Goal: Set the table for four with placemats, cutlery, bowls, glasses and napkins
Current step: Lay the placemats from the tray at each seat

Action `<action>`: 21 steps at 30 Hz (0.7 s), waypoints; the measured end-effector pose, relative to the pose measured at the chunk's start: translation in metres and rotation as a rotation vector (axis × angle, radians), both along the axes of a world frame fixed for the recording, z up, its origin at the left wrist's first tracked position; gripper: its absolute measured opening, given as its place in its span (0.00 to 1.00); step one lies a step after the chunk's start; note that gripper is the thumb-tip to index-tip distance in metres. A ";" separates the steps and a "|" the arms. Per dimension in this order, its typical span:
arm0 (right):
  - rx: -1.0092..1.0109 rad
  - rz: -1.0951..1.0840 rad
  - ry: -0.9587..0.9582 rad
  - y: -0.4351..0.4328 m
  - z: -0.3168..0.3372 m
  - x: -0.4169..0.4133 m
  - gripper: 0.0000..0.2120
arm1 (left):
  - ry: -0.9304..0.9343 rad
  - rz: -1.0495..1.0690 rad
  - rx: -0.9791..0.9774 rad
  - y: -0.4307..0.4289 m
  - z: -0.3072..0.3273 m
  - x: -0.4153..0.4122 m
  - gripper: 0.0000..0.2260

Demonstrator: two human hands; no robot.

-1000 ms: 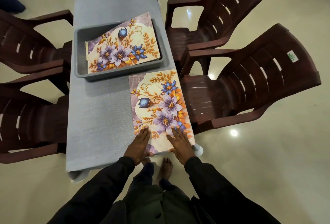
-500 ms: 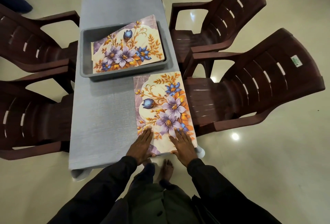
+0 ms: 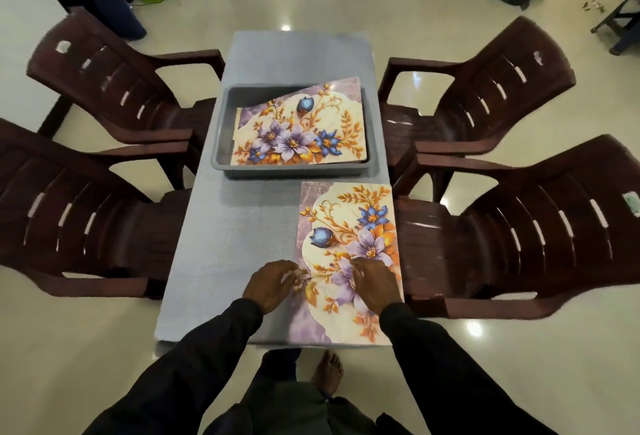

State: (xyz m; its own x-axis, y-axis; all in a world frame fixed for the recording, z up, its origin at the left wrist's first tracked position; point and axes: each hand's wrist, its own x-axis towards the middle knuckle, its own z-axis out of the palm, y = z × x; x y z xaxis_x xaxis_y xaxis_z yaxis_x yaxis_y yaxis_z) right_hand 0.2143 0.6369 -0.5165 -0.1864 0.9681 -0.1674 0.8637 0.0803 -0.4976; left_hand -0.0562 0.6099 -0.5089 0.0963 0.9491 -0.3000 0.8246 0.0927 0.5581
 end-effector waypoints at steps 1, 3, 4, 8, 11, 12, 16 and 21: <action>0.008 -0.006 0.016 0.014 0.005 -0.004 0.14 | -0.018 0.022 0.027 0.011 0.004 -0.007 0.13; 0.034 -0.011 0.035 0.041 0.016 -0.013 0.14 | -0.061 0.062 0.074 0.034 0.014 -0.021 0.09; 0.038 -0.019 0.034 0.055 0.020 -0.019 0.13 | -0.090 0.091 0.093 0.047 0.017 -0.030 0.08; 0.066 -0.053 0.086 0.113 0.040 -0.039 0.13 | -0.232 0.234 0.131 0.102 0.030 -0.065 0.05; 0.110 -0.083 0.110 0.161 0.049 -0.052 0.11 | -0.322 0.336 0.143 0.146 0.044 -0.088 0.05; 0.121 -0.103 0.104 0.177 0.052 -0.056 0.10 | -0.349 0.367 0.132 0.160 0.049 -0.096 0.06; 0.113 -0.193 0.155 0.244 0.061 -0.064 0.10 | -0.447 0.445 0.107 0.217 0.054 -0.127 0.05; 0.139 -0.348 0.201 0.307 0.065 -0.068 0.08 | -0.506 0.534 0.075 0.279 0.032 -0.164 0.05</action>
State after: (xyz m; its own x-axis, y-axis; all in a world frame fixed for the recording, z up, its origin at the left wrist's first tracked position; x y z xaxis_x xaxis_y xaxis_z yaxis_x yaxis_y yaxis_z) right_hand 0.1459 0.9440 -0.4516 0.1395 0.9899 -0.0248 0.7382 -0.1207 -0.6637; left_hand -0.2206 0.8887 -0.4770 -0.2755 0.9216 -0.2735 0.3181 0.3559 0.8787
